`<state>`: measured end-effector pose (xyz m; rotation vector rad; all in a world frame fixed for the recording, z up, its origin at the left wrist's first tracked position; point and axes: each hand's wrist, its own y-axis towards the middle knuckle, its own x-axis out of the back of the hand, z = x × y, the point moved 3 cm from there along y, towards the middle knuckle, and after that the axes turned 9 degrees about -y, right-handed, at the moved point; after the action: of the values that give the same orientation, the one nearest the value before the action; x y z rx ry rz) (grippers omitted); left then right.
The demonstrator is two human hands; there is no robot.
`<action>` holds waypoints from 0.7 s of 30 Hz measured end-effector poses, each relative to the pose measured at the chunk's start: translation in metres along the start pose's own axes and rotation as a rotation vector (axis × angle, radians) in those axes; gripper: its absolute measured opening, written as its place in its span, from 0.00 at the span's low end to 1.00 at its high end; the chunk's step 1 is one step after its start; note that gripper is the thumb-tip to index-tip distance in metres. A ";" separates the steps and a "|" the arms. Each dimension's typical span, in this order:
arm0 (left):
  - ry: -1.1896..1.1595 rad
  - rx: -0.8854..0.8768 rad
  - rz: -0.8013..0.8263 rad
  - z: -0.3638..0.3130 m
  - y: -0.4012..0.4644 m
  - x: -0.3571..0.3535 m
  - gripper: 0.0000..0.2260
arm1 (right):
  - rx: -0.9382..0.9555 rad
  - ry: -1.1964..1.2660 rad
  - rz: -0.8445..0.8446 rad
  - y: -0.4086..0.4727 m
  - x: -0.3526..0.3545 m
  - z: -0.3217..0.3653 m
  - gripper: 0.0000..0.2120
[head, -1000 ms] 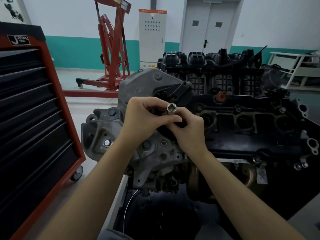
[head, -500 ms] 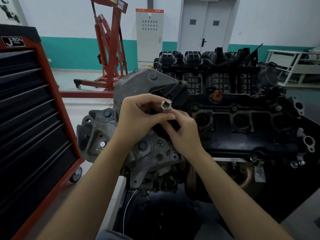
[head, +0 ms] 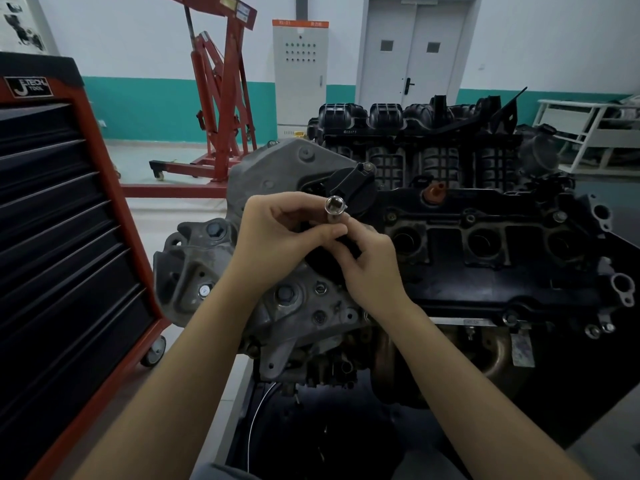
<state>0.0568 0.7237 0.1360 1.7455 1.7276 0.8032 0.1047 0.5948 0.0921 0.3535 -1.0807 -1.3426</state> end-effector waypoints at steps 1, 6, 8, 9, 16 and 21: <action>0.015 0.003 0.017 0.000 0.000 0.000 0.12 | -0.026 0.028 -0.004 0.001 0.001 0.000 0.14; 0.181 -0.035 -0.030 0.000 0.001 0.000 0.09 | -0.075 0.064 -0.124 0.003 0.000 0.003 0.10; 0.127 -0.008 -0.049 0.000 0.000 0.000 0.11 | -0.053 0.029 -0.123 0.002 -0.002 0.002 0.10; 0.089 0.012 -0.048 -0.001 0.000 -0.001 0.13 | -0.030 -0.006 -0.105 0.002 -0.003 0.001 0.11; 0.059 -0.002 0.009 -0.002 0.000 -0.002 0.11 | -0.054 -0.002 -0.127 0.000 -0.002 -0.003 0.11; 0.050 -0.017 -0.031 -0.003 0.000 -0.002 0.12 | -0.047 -0.005 -0.092 0.000 -0.002 -0.001 0.12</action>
<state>0.0545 0.7219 0.1378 1.6965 1.7714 0.8523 0.1055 0.5961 0.0913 0.3691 -1.0457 -1.4493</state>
